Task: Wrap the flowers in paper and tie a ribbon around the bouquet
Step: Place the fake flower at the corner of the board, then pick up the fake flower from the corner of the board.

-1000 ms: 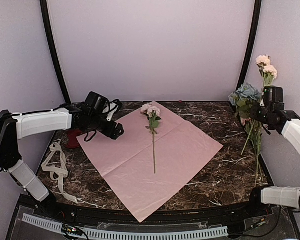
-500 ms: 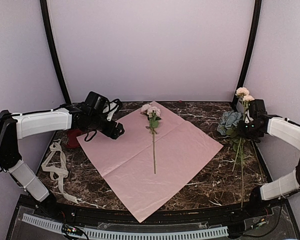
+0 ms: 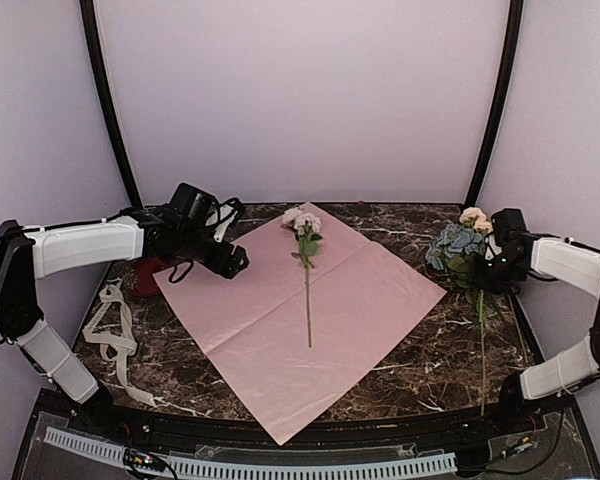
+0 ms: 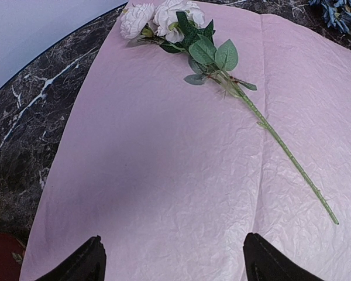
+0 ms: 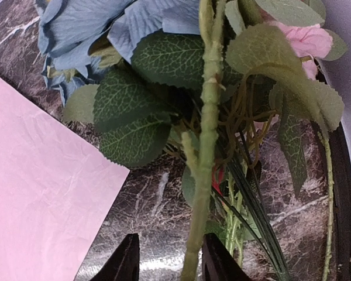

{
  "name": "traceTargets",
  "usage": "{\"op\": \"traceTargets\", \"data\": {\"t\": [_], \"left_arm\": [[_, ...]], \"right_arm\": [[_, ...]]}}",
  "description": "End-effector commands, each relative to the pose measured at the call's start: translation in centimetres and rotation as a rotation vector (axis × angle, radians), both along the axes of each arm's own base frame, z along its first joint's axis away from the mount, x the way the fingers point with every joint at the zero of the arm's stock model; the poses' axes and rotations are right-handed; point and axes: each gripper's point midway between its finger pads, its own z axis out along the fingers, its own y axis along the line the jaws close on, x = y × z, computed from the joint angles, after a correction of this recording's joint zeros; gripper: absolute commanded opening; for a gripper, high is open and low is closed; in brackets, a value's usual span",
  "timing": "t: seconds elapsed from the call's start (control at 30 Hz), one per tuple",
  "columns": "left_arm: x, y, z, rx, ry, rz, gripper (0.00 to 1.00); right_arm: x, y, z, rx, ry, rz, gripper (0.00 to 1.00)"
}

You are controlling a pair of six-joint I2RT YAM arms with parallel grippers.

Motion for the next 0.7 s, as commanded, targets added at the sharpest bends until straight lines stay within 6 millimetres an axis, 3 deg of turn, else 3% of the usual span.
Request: {"op": "traceTargets", "data": {"t": [0.0, 0.2, 0.4, 0.57, 0.67], "left_arm": [[-0.1, 0.2, 1.8, -0.02, -0.026, -0.005, 0.83], [-0.2, 0.2, 1.9, -0.021, -0.026, -0.006, 0.84], [-0.2, 0.2, 1.8, -0.019, -0.025, -0.008, 0.84], [-0.2, 0.2, 1.8, -0.019, -0.026, -0.009, 0.84], [-0.2, 0.1, 1.8, -0.021, -0.018, -0.011, 0.83]], "right_arm": [[-1.2, -0.1, 0.6, 0.0, 0.014, -0.026, 0.4], [-2.5, 0.5, 0.6, 0.021, 0.043, -0.035, 0.41], [-3.2, 0.0, 1.7, -0.016, 0.062, -0.066, 0.26], [-3.8, -0.3, 2.3, -0.032, 0.074, -0.084, 0.0], [-3.7, -1.1, 3.7, -0.07, 0.055, -0.112, 0.0]]}}
